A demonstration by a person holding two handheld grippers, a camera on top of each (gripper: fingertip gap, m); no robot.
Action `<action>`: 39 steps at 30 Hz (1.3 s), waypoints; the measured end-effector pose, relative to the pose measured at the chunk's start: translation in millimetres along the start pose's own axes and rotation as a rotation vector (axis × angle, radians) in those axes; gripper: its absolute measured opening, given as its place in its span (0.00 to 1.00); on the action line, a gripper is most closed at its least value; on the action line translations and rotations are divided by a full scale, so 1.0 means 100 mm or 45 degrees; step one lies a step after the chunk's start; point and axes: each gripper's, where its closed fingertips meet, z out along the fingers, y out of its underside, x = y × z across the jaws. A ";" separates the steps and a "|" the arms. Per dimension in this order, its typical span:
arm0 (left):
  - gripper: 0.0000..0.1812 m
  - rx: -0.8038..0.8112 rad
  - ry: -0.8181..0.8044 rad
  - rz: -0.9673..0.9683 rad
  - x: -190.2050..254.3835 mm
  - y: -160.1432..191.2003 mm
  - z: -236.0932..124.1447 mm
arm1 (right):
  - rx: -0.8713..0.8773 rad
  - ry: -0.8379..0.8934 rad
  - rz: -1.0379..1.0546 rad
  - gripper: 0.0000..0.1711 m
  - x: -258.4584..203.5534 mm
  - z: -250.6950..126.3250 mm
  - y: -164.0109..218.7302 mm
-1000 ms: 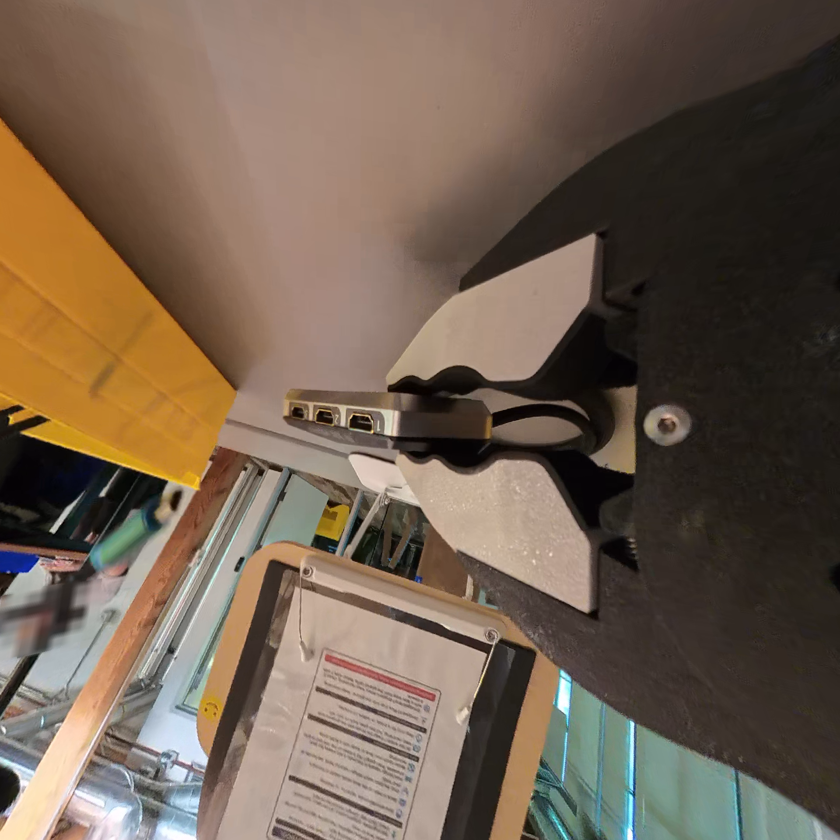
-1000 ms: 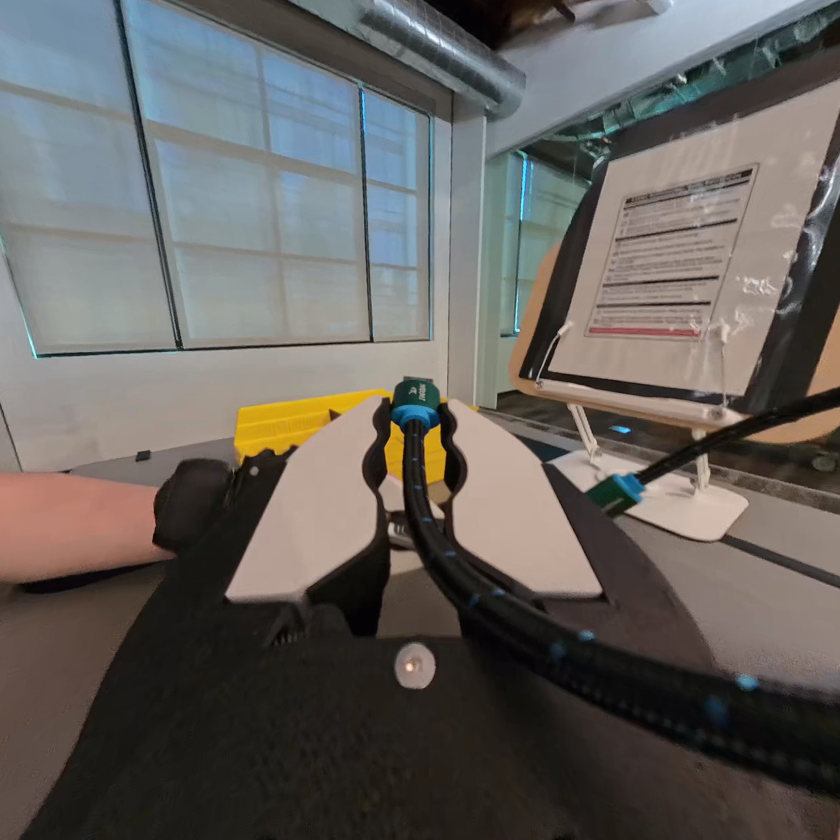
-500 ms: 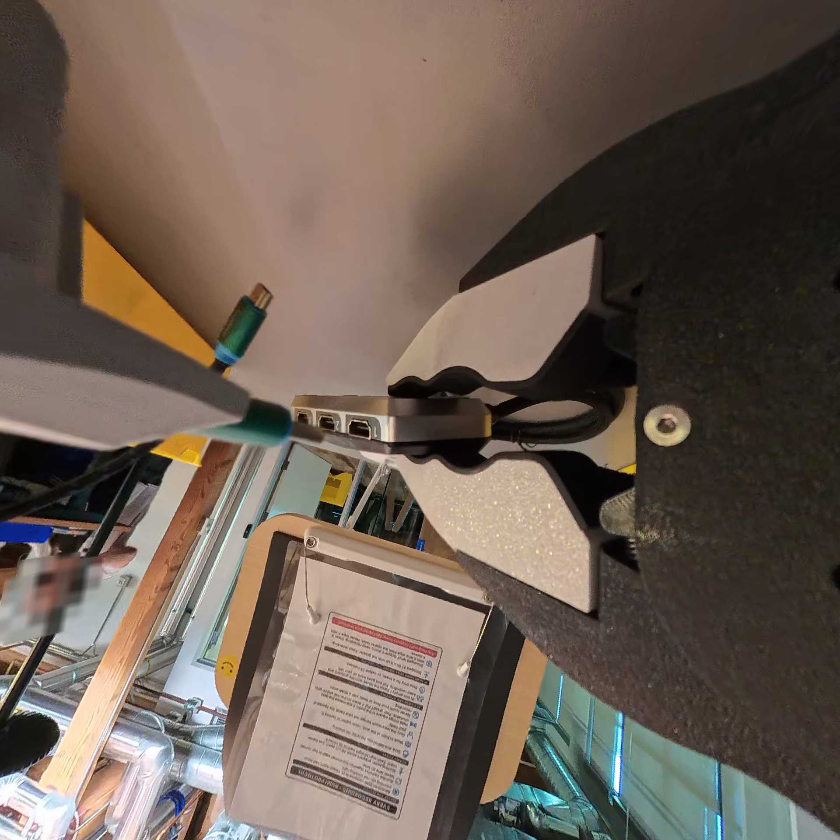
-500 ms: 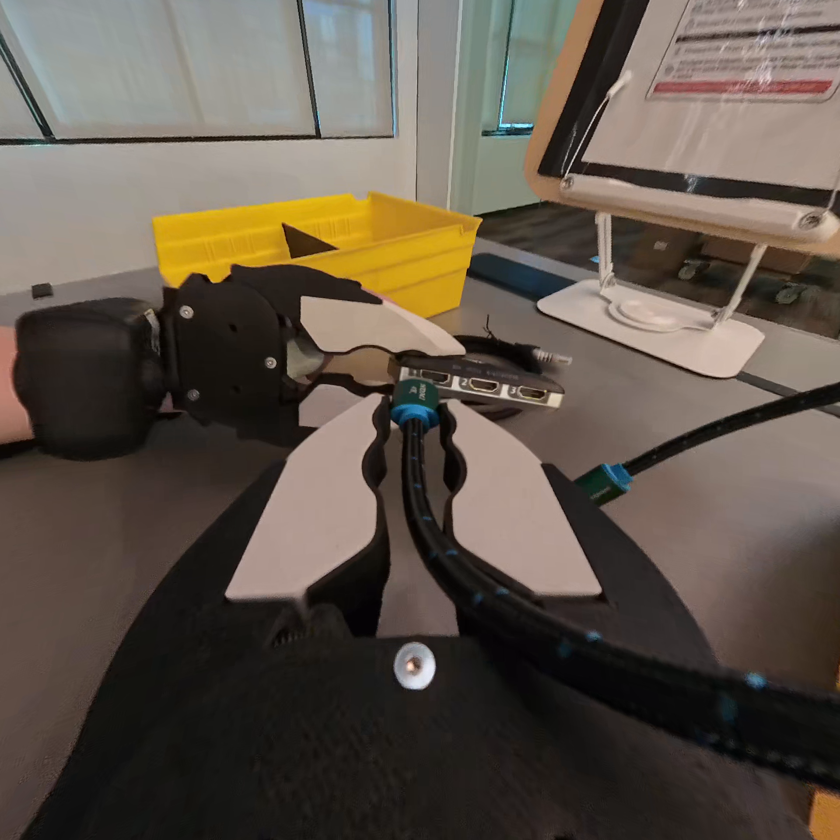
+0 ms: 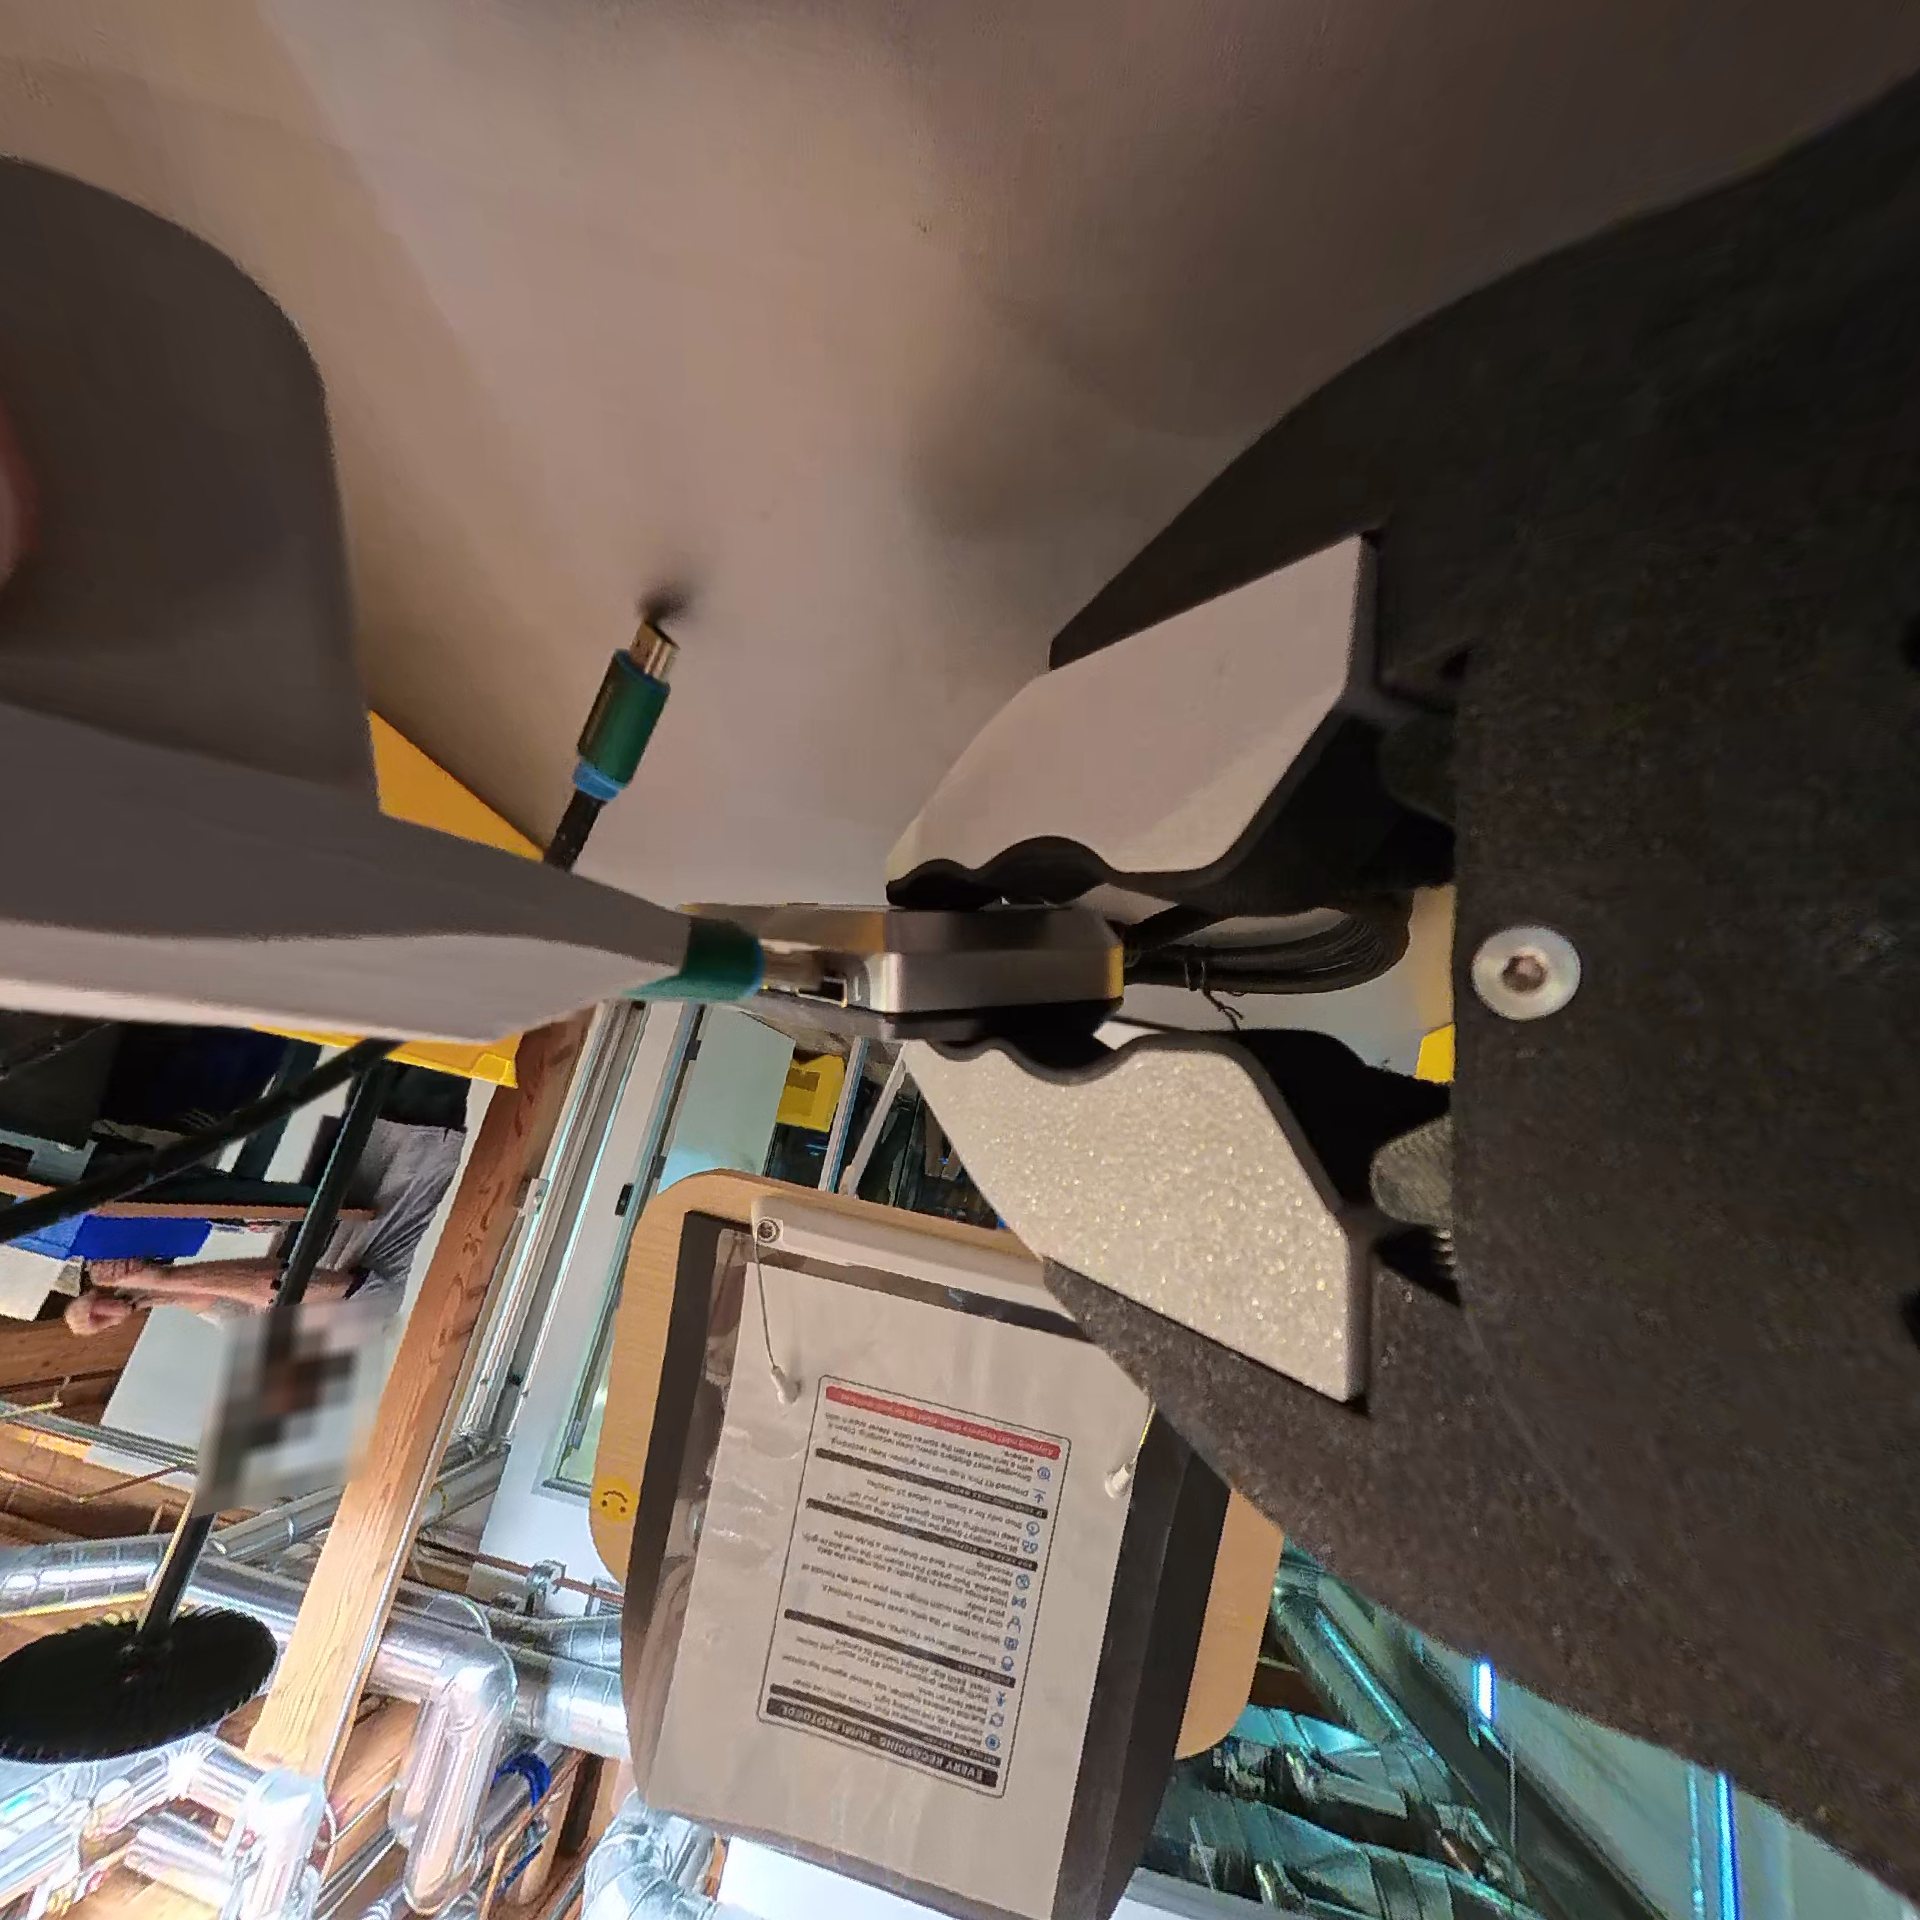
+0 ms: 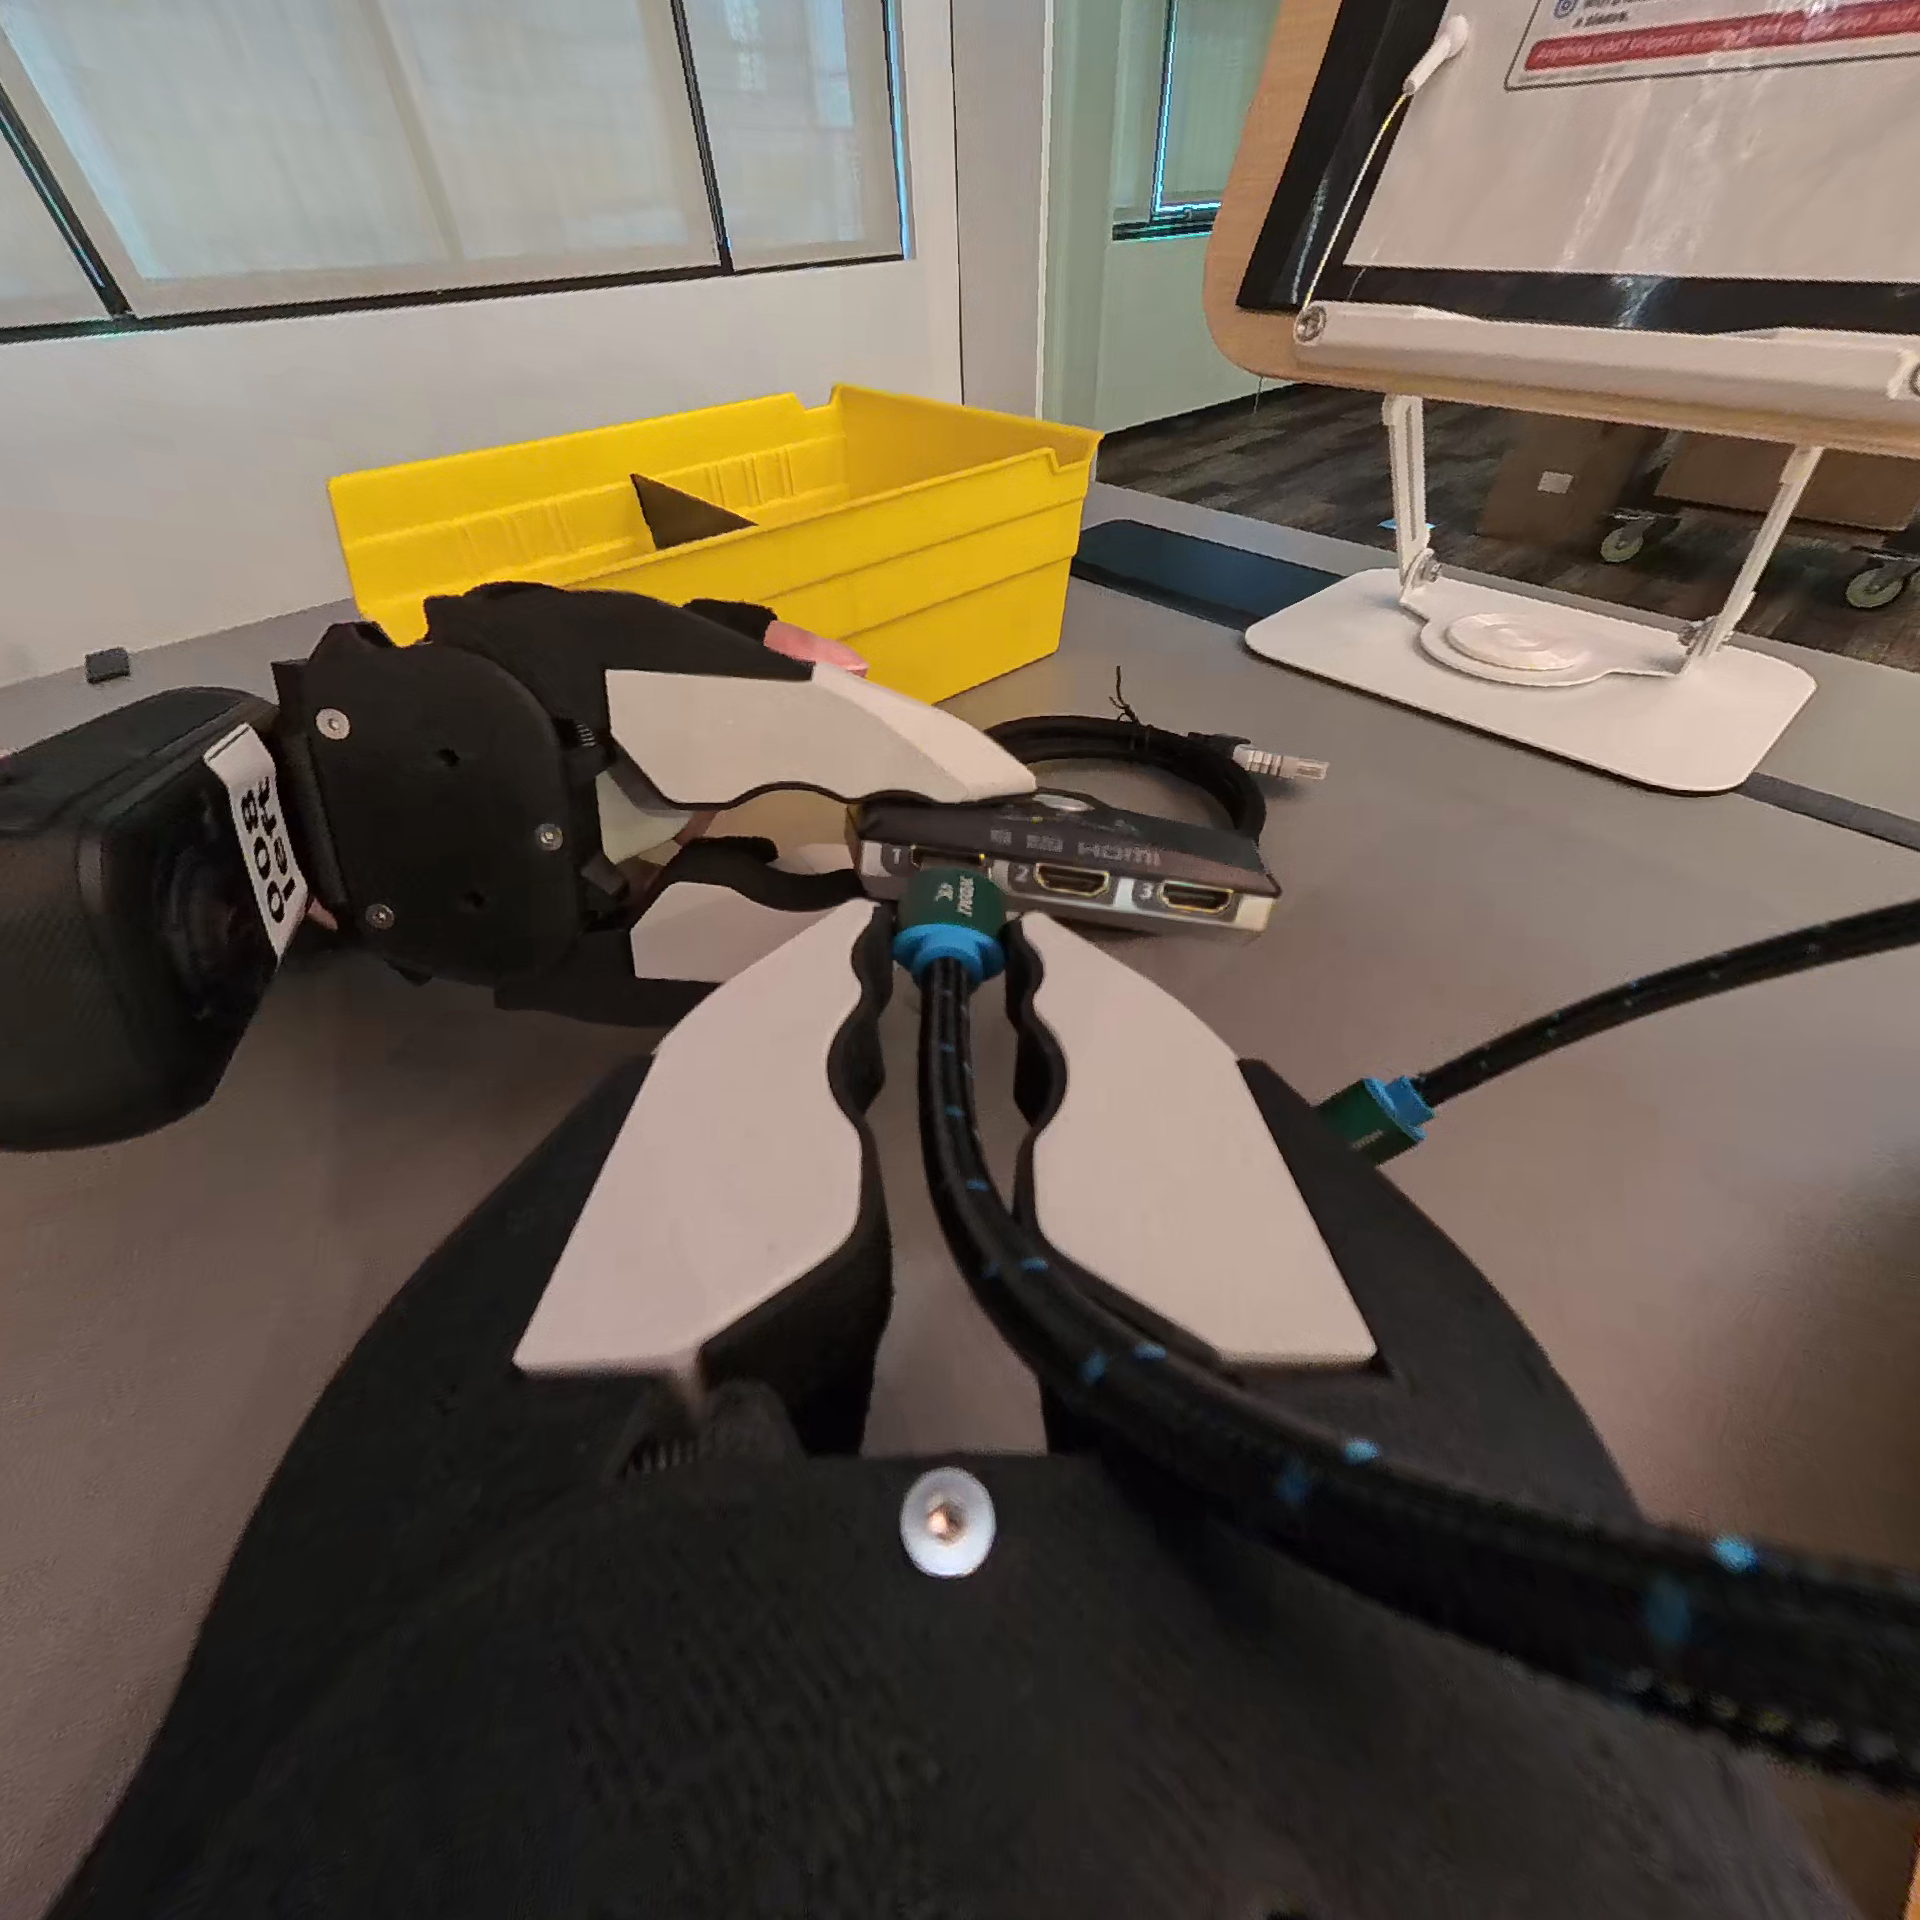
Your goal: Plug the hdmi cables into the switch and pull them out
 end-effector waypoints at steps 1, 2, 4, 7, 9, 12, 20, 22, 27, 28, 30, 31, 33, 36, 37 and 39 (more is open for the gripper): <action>0.11 0.002 0.001 0.005 0.01 -0.01 0.00 | -0.003 0.000 -0.003 0.12 0.00 0.00 0.00; 0.11 0.003 0.002 0.008 0.01 -0.01 0.00 | -0.007 -0.001 -0.005 0.12 0.00 0.00 0.01; 0.11 -0.001 0.008 0.012 0.02 -0.01 0.00 | -0.006 -0.008 -0.004 0.12 -0.01 0.01 0.01; 0.11 0.002 0.007 0.037 0.03 -0.01 0.00 | -0.016 -0.016 -0.003 0.12 -0.02 0.01 0.02; 0.11 0.005 0.014 0.037 0.04 -0.01 -0.01 | -0.020 -0.023 0.002 0.12 -0.03 0.02 0.03; 0.11 0.007 0.019 0.048 0.05 -0.01 -0.01 | -0.026 -0.032 0.003 0.12 -0.03 0.02 0.04; 0.11 0.007 0.037 0.032 0.06 -0.01 -0.02 | -0.026 -0.045 0.002 0.12 -0.03 0.02 0.04; 0.11 0.011 0.042 0.032 0.06 -0.01 -0.02 | -0.029 -0.046 -0.016 0.12 -0.04 0.01 0.05; 0.11 0.014 0.044 0.085 0.09 0.00 -0.04 | -0.055 -0.070 0.012 0.12 -0.05 0.02 0.08; 0.11 0.012 0.043 0.099 0.09 0.00 -0.04 | -0.062 -0.077 0.022 0.12 -0.05 0.02 0.09; 0.11 0.011 0.044 0.113 0.10 0.00 -0.04 | -0.068 -0.080 0.016 0.12 -0.05 0.02 0.09; 0.11 0.013 0.043 0.115 0.10 -0.01 -0.04 | -0.069 -0.080 0.010 0.12 -0.06 0.02 0.09; 0.11 0.014 0.050 0.109 0.10 -0.01 -0.05 | -0.069 -0.080 0.003 0.12 -0.06 0.02 0.09; 0.11 -0.006 0.056 0.121 0.11 0.00 -0.06 | -0.070 -0.080 0.006 0.12 -0.07 0.03 0.10; 0.11 -0.014 0.062 0.120 0.11 0.00 -0.06 | -0.067 -0.086 0.017 0.12 -0.07 0.03 0.10; 0.11 -0.019 0.082 0.089 0.12 0.00 -0.07 | -0.061 -0.106 0.037 0.12 -0.08 0.03 0.10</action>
